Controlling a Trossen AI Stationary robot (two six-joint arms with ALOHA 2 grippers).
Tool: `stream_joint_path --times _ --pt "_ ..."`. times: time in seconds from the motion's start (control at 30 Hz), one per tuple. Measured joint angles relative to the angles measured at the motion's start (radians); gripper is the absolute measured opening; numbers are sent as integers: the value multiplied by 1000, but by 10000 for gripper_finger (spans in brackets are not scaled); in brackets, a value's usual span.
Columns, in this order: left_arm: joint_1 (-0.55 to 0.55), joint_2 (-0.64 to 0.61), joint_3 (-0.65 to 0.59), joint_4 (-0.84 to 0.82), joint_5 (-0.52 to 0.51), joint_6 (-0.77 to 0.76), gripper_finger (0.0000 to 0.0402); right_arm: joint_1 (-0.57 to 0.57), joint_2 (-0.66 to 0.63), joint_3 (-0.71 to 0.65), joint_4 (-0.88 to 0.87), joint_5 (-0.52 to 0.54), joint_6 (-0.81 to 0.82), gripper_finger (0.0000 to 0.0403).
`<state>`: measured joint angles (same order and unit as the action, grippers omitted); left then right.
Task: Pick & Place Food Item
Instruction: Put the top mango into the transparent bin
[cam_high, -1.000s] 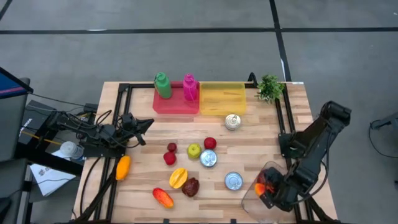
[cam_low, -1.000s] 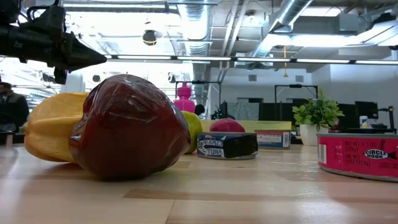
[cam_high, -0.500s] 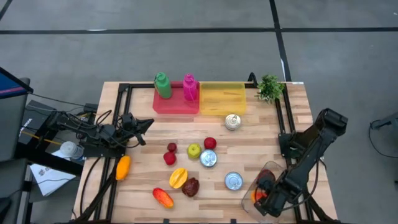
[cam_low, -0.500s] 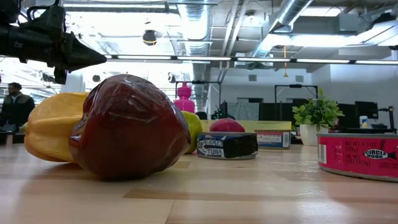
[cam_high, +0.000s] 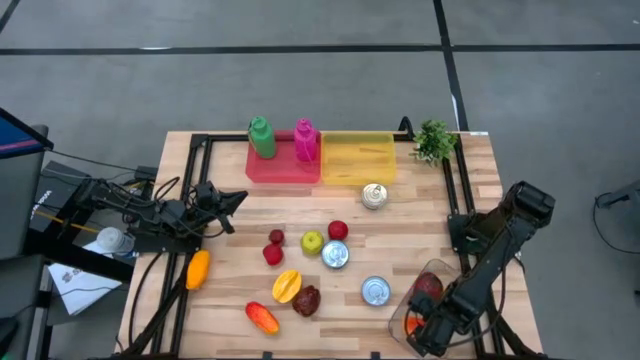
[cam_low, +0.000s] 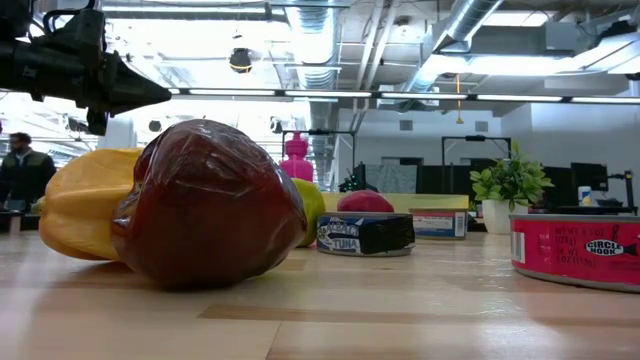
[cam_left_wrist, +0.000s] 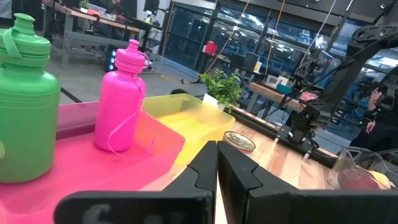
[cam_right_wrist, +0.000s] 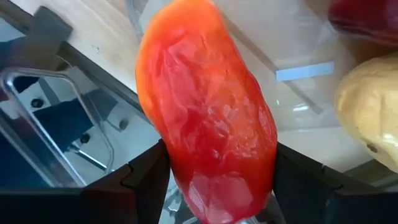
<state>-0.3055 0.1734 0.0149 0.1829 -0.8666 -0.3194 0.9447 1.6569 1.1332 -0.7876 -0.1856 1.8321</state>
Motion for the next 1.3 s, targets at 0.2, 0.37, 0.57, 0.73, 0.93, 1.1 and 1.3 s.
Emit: stream_joint_path --times 0.2,0.37,0.57,0.73,0.93,1.1,1.3 --pt "0 0 0 0 0 0 1 -1 0 0 15 0 15 254" --pt "0 0 0 0 0 0 1 0 0 0 20 -22 16 263" --pt "0 0 0 1 0 0 1 -5 0 0 19 -54 18 265" --pt "0 0 0 1 0 0 1 -5 0 0 15 -76 0 265" --pt "0 0 0 1 0 0 1 -5 0 0 33 -80 -37 266" --pt "0 0 0 1 0 0 1 -5 0 1 70 -80 -37 266" --pt "0 0 0 1 0 0 1 -5 -1 1 50 -79 -126 265"
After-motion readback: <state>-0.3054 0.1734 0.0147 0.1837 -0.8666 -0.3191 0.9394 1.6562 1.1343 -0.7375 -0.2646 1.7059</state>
